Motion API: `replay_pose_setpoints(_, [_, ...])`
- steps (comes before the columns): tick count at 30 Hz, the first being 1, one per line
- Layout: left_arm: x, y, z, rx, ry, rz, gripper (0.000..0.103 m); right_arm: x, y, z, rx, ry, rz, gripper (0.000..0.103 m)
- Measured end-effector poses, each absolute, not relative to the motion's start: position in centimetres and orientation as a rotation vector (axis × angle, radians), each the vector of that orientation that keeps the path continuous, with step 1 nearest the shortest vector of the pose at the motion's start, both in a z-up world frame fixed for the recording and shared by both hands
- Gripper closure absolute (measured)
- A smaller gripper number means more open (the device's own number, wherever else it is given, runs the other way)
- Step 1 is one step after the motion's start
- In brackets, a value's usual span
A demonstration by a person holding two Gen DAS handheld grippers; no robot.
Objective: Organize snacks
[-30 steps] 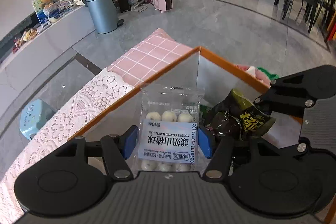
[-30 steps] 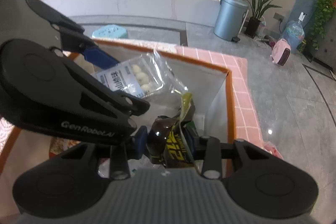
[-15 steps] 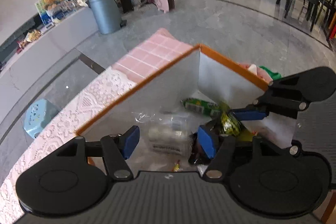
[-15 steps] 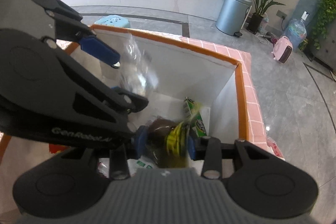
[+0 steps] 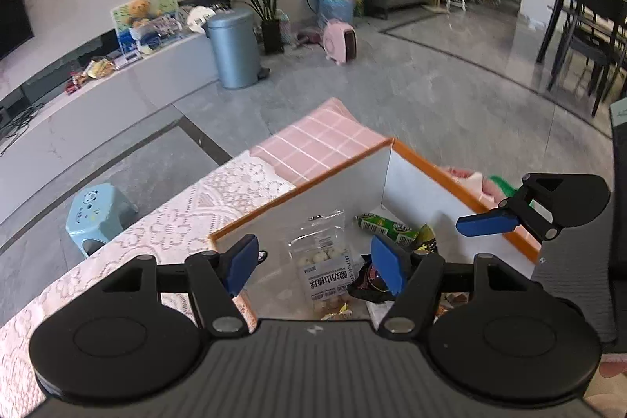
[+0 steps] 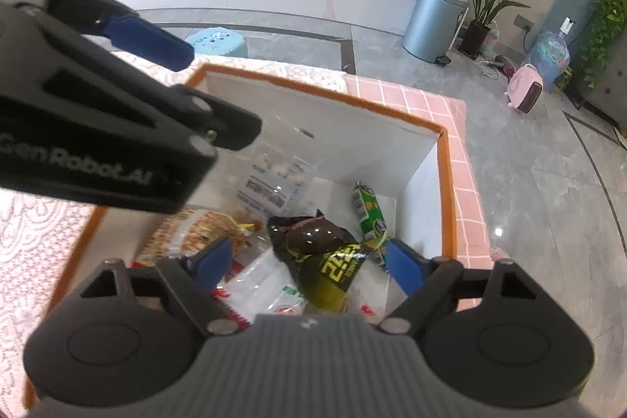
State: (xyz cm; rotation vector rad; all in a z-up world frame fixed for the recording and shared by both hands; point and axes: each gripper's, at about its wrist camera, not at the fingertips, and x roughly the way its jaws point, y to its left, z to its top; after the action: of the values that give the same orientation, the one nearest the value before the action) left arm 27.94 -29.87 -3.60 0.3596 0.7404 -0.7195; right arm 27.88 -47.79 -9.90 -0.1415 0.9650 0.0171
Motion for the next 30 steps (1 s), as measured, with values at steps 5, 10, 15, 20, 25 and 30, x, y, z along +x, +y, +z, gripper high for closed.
replay_pose_setpoints(5, [25.1, -27.0, -0.4, 0.320, 0.639, -0.633, 0.025, 26.0, -46.1, -7.1, -0.142, 0.921, -0.021, 0.017])
replay_pose_setpoints(10, [21.2, -22.8, 3.4, 0.221, 0.535, -0.597, 0.021, 22.7, -45.0, -3.0, -0.040, 0.823, -0.038, 0.013])
replay_pose_setpoints(15, [17.1, -19.3, 6.6, 0.142, 0.486, -0.559, 0.014, 18.3, -42.6, 0.6, -0.017, 0.684, -0.054, 0.009])
replay_pose_setpoints(20, [12.4, -16.3, 7.9, 0.146, 0.422, -0.509, 0.010, 13.2, -40.3, 3.2, 0.009, 0.562, -0.050, 0.005])
replay_pose_setpoints(25, [8.3, -14.2, 7.2, 0.178, 0.352, -0.402, 0.008, 8.1, -38.3, 3.9, 0.033, 0.440, -0.073, 0.003])
replay_pose_setpoints(30, [5.2, -12.4, 6.0, 0.200, 0.315, -0.298, 0.007, 3.6, -36.6, 3.1, 0.054, 0.371, -0.084, 0.003])
